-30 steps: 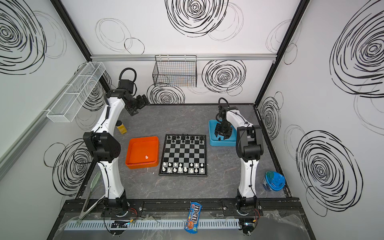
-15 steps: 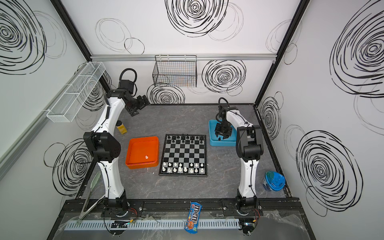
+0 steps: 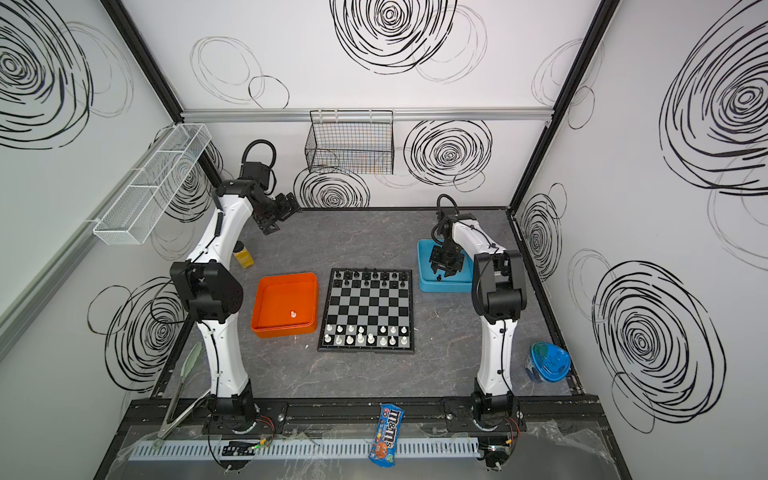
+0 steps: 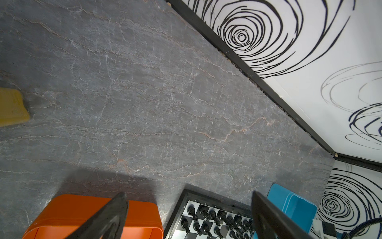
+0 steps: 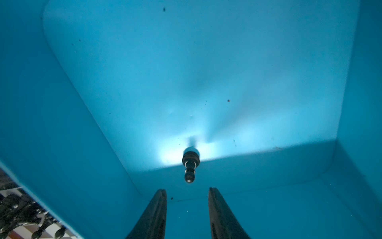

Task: Set up the chess pieces on the board
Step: 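Lower the right gripper onto the black pawn in the cyan tray, then close the right gripper on the black pawn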

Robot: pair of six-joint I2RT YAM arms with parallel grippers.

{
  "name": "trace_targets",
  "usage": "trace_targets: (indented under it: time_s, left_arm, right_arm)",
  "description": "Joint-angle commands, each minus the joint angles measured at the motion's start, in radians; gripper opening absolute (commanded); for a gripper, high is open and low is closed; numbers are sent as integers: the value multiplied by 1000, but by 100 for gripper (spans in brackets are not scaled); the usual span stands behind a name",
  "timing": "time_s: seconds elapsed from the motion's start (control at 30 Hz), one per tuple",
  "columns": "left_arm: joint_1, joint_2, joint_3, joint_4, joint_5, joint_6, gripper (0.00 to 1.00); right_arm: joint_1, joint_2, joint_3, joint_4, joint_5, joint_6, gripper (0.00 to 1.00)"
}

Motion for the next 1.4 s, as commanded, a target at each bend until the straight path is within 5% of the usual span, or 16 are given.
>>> trace_targets:
  time_s: [0.0, 1.37]
  left_arm:
    - [-1, 7, 24, -12, -1, -2, 96]
    - [2, 27, 28, -12, 4, -2, 96]
  right_arm:
    - [1, 28, 10, -2, 15, 7, 38]
    - [-4, 91, 70, -31, 40, -4, 25]
